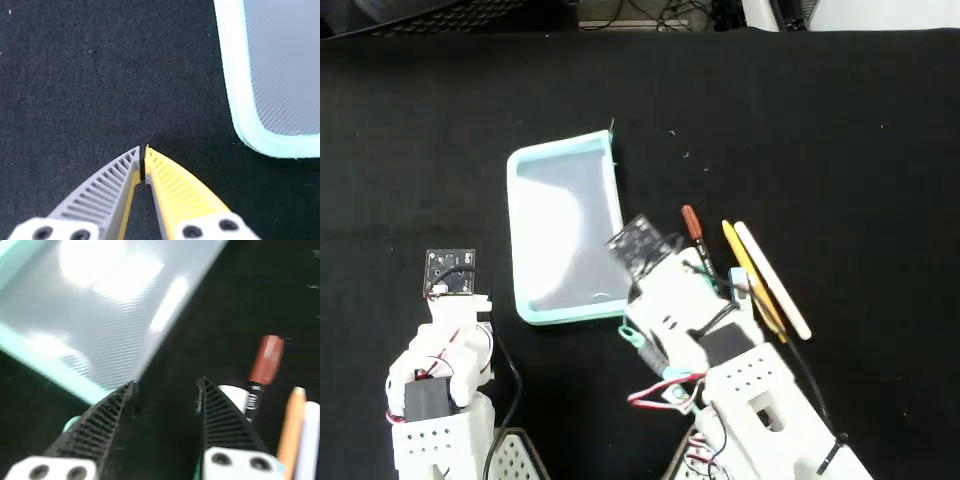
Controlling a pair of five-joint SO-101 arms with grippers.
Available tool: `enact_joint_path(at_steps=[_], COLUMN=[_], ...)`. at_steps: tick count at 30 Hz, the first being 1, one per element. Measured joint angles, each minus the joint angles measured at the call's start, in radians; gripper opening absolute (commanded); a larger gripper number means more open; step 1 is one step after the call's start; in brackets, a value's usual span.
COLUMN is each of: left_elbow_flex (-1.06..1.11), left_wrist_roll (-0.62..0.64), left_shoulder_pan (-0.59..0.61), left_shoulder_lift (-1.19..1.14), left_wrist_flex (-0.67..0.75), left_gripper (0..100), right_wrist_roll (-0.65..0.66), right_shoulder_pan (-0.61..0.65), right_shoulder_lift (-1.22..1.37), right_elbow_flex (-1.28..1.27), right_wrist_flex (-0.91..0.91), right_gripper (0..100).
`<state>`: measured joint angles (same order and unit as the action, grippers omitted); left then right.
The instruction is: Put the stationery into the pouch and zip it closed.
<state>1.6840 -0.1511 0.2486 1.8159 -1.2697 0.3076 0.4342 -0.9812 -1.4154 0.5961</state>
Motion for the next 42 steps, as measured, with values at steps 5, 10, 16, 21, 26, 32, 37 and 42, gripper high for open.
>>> enact_joint_path(at_steps=[5,10,16,21,26,32,37,42], left_elbow_flex=[0.0,0.0,0.0,0.0,0.0,0.0,0.0,0.0], left_wrist_roll=[0.0,0.0,0.0,0.0,0.0,0.0,0.0,0.0], left_shoulder_pan=[0.0,0.0,0.0,0.0,0.0,0.0,0.0,0.0], left_shoulder_lift=[0.0,0.0,0.0,0.0,0.0,0.0,0.0,0.0], left_wrist_flex=[0.0,0.0,0.0,0.0,0.0,0.0,0.0,0.0], left_gripper=[3,3,3,3,3,3,3,3], right_wrist_roll=[0.0,0.003,-0.025,-0.029,-0.003,0.031,0.031,0.031], right_shoulder_pan=[0.051,0.249,0.348,0.345,0.262,0.201,0.196,0.193], right_shoulder_lift=[-0.002,-0.003,-0.003,-0.003,-0.003,-0.003,-0.003,-0.003], right_elbow_flex=[0.069,0.115,0.071,0.017,0.012,0.002,-0.003,-0.003], right_wrist_flex=[0.212,0.414,0.37,0.301,0.253,0.25,0.25,0.25], right_gripper=[19.8,20.1,20.1,20.1,19.8,19.8,19.8,19.8])
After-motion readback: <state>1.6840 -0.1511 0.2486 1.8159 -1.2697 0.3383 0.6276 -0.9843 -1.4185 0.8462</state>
